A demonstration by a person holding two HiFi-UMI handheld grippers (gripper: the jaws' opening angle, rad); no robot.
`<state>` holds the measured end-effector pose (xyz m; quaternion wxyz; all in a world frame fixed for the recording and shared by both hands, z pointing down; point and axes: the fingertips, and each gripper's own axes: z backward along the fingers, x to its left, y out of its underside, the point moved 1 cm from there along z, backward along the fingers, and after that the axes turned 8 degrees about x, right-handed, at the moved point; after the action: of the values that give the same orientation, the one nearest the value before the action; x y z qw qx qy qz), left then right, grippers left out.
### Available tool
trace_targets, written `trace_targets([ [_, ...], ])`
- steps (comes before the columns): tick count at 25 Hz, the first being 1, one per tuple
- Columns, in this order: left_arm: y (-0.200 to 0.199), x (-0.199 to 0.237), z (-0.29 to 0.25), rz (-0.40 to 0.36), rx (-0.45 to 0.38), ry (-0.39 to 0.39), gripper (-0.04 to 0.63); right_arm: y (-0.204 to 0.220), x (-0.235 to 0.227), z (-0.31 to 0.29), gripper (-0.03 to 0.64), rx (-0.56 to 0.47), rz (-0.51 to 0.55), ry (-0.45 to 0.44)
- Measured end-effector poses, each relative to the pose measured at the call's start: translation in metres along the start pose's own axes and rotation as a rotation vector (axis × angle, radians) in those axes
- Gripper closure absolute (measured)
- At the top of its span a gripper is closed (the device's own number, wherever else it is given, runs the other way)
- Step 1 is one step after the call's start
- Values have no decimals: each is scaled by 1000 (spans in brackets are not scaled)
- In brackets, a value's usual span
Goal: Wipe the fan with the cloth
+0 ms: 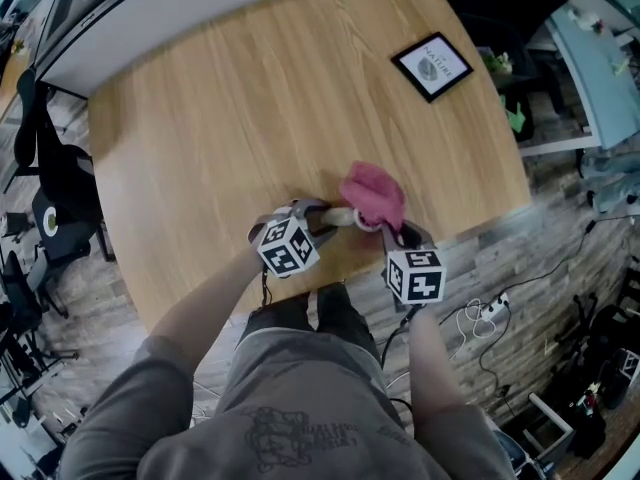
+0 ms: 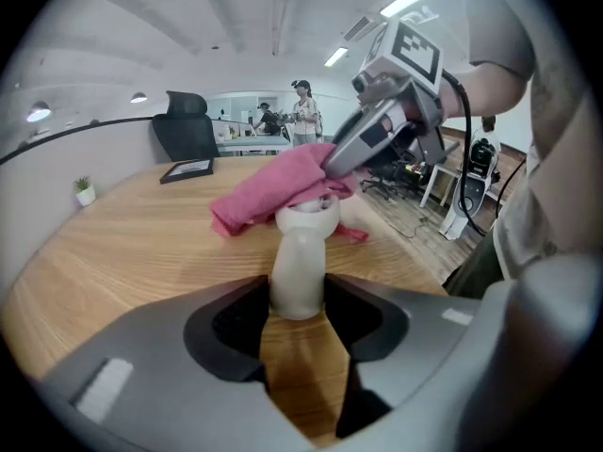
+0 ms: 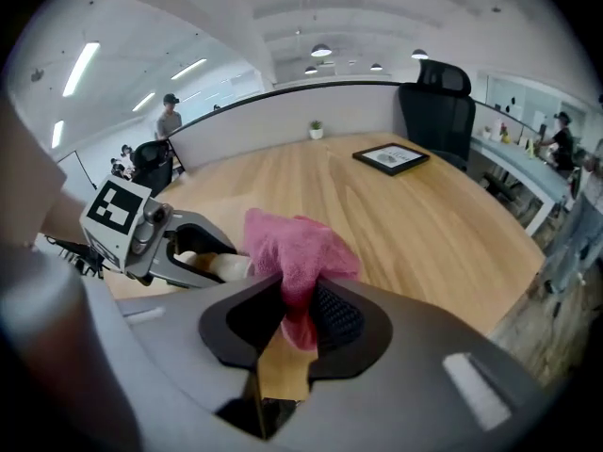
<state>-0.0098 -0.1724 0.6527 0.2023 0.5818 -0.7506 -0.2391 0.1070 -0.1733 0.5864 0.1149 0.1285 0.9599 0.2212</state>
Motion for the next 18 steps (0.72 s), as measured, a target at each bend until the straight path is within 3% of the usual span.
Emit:
trace_targets([
  [3, 0, 2, -1, 23, 4, -10, 405, -7, -16, 14, 536, -47, -49, 57],
  [9, 7, 6, 7, 149, -5, -25, 378, -33, -21, 53, 535, -161, -97, 47],
  [14, -5, 15, 45, 201, -79, -45, 385, -67, -13, 100, 535, -277, -80, 7],
  [18, -40, 22, 97, 206, -188, -84, 407, -93, 0, 144, 536, -382, -43, -19],
])
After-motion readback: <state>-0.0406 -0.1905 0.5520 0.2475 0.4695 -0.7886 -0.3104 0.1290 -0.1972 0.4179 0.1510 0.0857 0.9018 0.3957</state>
